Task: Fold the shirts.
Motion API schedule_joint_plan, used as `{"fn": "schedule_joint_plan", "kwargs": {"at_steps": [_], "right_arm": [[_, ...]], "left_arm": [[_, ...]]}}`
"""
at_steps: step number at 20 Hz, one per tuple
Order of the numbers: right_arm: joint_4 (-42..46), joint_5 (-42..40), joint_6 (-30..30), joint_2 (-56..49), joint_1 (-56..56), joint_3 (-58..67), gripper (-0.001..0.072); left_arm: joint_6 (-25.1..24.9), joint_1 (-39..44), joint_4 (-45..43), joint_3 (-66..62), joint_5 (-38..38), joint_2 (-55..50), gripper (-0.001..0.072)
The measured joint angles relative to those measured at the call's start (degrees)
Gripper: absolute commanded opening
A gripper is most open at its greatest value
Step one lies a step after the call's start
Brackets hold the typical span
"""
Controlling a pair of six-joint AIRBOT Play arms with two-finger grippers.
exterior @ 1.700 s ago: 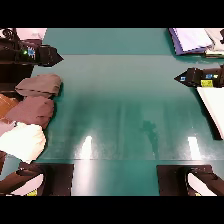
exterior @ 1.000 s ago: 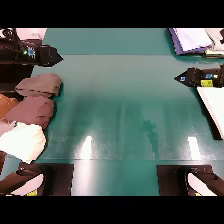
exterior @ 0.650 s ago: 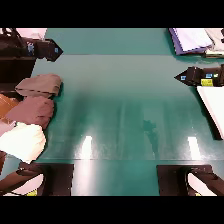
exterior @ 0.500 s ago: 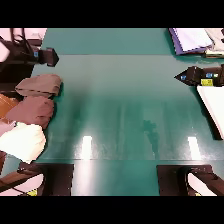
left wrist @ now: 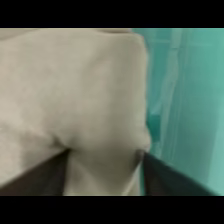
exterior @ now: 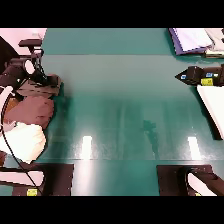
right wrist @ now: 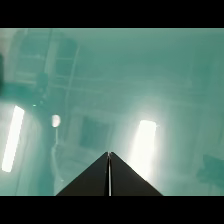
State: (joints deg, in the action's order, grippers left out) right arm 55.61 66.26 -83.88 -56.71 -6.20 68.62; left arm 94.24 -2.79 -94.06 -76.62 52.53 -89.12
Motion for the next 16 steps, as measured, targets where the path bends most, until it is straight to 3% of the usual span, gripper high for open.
{"fn": "schedule_joint_plan", "kwargs": {"at_steps": [1,5,9,16], "right_arm": [[0.0,-0.4,0.0,0.0,0.0,0.0,0.0017],[-0.2,-1.9,0.0,0.0,0.0,0.2,0.0017],[-0.5,-2.5,0.0,0.0,0.0,4.7,0.0017],[-0.5,-1.4,0.0,0.0,0.0,18.7,0.0017]], "left_arm": [[0.1,-0.2,0.0,0.1,-0.1,-0.3,0.0027],[0.2,-0.5,-0.4,-1.0,-0.1,1.1,0.0024],[-0.7,-0.4,-0.6,-7.3,1.0,9.2,0.0023],[-7.5,9.6,0.1,-24.9,12.7,25.8,0.0022]]}}
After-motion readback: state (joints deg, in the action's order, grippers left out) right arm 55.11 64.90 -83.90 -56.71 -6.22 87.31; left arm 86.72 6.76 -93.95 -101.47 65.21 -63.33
